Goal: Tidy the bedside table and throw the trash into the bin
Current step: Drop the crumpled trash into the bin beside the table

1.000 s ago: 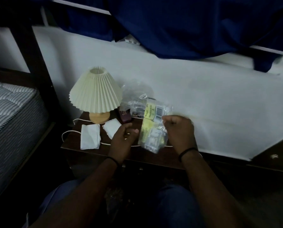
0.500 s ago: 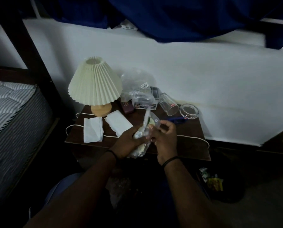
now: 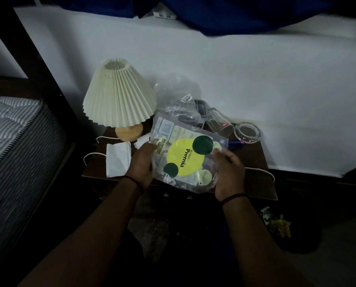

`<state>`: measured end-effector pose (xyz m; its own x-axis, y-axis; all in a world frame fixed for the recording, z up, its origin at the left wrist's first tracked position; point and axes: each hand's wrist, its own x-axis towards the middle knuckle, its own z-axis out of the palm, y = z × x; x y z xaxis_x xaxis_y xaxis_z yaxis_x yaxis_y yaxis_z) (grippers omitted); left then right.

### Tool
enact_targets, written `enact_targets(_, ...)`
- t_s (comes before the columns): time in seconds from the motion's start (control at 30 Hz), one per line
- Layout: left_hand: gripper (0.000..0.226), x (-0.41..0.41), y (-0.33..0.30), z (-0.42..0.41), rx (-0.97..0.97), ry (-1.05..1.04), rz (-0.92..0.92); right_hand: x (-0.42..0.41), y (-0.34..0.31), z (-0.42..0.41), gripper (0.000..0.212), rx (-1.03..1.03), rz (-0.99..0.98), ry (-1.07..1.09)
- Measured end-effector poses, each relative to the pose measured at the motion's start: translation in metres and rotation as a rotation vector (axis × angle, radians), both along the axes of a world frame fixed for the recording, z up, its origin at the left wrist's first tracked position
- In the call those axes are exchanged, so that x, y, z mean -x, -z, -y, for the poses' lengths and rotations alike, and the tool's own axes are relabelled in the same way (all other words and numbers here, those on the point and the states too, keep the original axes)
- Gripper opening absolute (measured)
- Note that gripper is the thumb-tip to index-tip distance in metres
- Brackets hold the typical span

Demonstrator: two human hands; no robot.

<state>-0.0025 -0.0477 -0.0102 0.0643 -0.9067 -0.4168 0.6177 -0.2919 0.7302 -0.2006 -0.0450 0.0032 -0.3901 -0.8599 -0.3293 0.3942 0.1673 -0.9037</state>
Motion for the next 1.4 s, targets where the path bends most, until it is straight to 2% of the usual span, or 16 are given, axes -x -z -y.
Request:
enact_targets(0.13,0.034,0.005,-0.003,-0.002,0.015,0.044,0.006,-0.005,-0.001,-0.005,0.009,0.010,-0.115,-0.128)
enact_targets(0.23,0.041,0.010,-0.003,-0.002,-0.020,0.090,0.075,-0.007,0.002,-0.003,0.011,0.066,-0.399,-0.070)
enact_targets(0.3,0.045,0.018,-0.008,-0.005,-0.023,0.171,0.098,-0.013,-0.001,-0.006,0.010,0.135,-0.559,-0.163)
enact_targets(0.43,0.053,0.032,-0.019,-0.014,0.083,0.361,0.013,-0.032,-0.008,-0.021,0.032,0.140,-0.379,-0.586)
enact_targets(0.5,0.047,0.031,-0.012,-0.013,0.122,0.297,0.067,-0.034,-0.004,-0.020,0.033,0.149,-0.453,-0.527)
enact_targets(0.57,0.032,0.026,-0.004,-0.009,0.111,0.202,0.138,-0.028,-0.002,-0.014,0.021,0.170,-0.638,-0.371)
enact_targets(0.63,0.024,0.022,-0.002,-0.007,0.072,0.145,0.147,-0.019,0.000,-0.009,0.015,0.127,-0.713,-0.277)
enact_targets(0.73,0.025,0.022,-0.004,-0.005,0.076,0.176,0.152,-0.014,0.005,-0.006,0.035,-0.012,-0.542,-0.322)
enact_targets(0.87,0.031,0.021,-0.001,-0.007,0.082,0.244,0.193,-0.012,0.006,-0.005,0.027,-0.010,-0.310,-0.432)
enact_targets(1.0,0.024,0.013,0.002,-0.005,0.108,0.227,0.263,-0.007,0.004,-0.002,0.035,0.024,-0.167,-0.474)
enact_targets(1.17,0.028,0.014,-0.006,-0.005,0.083,0.196,0.220,-0.007,0.001,-0.001,0.030,0.076,-0.181,-0.370)
enact_targets(1.3,0.028,0.009,-0.009,-0.003,-0.089,0.316,0.166,-0.005,-0.001,-0.003,0.039,0.152,-0.282,-0.287)
enact_targets(1.4,0.024,0.011,-0.005,-0.005,-0.086,0.429,0.265,-0.008,-0.001,-0.007,0.043,0.196,-0.378,-0.326)
